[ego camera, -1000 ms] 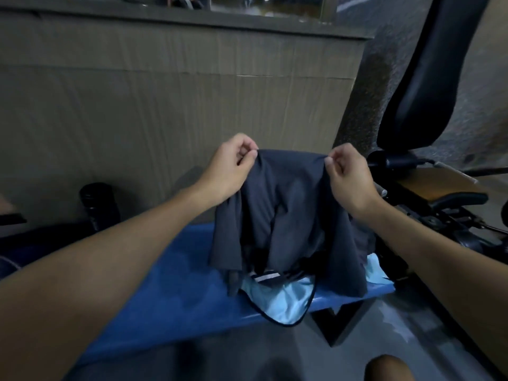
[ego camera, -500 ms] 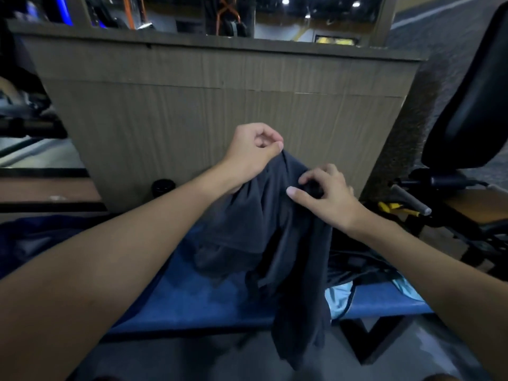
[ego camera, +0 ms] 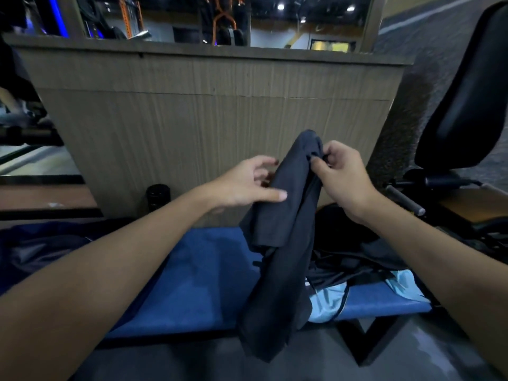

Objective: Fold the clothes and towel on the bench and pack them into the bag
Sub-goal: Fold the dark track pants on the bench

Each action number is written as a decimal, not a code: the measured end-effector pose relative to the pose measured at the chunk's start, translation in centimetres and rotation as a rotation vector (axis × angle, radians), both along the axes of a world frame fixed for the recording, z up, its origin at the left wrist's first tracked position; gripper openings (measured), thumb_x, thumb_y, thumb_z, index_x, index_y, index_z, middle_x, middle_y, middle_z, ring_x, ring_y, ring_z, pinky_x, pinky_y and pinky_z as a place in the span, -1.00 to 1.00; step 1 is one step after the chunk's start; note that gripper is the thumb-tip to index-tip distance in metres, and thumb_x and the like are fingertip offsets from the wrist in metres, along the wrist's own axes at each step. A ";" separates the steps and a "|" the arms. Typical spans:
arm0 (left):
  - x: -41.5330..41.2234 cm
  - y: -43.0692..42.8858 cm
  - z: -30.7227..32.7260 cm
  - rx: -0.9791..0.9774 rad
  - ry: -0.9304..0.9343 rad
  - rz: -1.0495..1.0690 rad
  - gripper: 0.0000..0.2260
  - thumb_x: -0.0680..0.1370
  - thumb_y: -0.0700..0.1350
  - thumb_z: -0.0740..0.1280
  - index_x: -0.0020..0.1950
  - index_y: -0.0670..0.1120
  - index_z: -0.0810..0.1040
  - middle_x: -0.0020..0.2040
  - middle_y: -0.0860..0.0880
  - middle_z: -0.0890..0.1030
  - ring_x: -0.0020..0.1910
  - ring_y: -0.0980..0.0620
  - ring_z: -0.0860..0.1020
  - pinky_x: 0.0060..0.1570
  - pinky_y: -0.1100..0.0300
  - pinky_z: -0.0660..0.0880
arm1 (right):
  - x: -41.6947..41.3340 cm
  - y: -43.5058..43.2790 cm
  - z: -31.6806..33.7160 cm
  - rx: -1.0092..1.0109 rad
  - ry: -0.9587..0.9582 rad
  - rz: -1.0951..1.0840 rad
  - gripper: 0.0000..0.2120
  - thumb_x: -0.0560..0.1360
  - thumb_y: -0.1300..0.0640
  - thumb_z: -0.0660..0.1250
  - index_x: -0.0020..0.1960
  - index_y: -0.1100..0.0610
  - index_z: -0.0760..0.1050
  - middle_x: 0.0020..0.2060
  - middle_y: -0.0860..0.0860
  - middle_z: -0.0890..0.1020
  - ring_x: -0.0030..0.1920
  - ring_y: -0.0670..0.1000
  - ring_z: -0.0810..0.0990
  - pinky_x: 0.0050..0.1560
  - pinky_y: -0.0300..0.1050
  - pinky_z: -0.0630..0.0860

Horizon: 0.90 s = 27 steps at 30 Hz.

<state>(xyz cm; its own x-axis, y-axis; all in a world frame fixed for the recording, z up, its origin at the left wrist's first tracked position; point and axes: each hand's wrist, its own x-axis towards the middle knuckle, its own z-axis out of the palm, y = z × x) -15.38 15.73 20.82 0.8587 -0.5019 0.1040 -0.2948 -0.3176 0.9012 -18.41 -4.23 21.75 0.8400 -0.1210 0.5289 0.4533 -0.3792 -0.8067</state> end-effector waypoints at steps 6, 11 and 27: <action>0.1 -0.6 -1.0 -0.118 -0.132 0.156 -0.88 0.57 -0.22 0.40 0.00 -0.29 0.62 -0.05 -0.16 0.71 -0.11 0.05 0.66 0.00 0.11 0.60 | -0.3 -2.0 0.7 0.044 0.064 -0.048 -0.85 0.58 0.30 0.27 -0.11 0.10 0.43 -0.17 0.08 0.59 -0.17 -0.04 0.56 -0.20 -0.13 0.50; -0.2 -2.2 2.3 -0.098 -0.278 0.174 -0.93 0.56 -0.23 0.42 -0.08 -0.23 0.63 -0.21 -0.08 0.67 -0.26 0.12 0.60 -0.21 0.24 0.54 | -0.8 -2.8 1.4 -0.279 0.083 -0.034 -0.40 0.51 0.21 0.39 0.47 0.03 0.22 0.31 -0.03 0.43 0.35 -0.10 0.36 0.30 -0.22 0.26; -0.7 0.2 2.3 0.071 -0.115 0.044 -0.79 0.58 -0.09 0.40 0.04 -0.24 0.66 -0.02 -0.14 0.72 -0.09 0.04 0.66 0.07 0.07 0.58 | -1.0 -4.2 1.6 -0.029 0.116 -0.011 -0.76 0.66 0.17 0.17 0.05 0.29 0.55 -0.15 0.10 0.64 -0.18 -0.02 0.61 -0.19 -0.16 0.56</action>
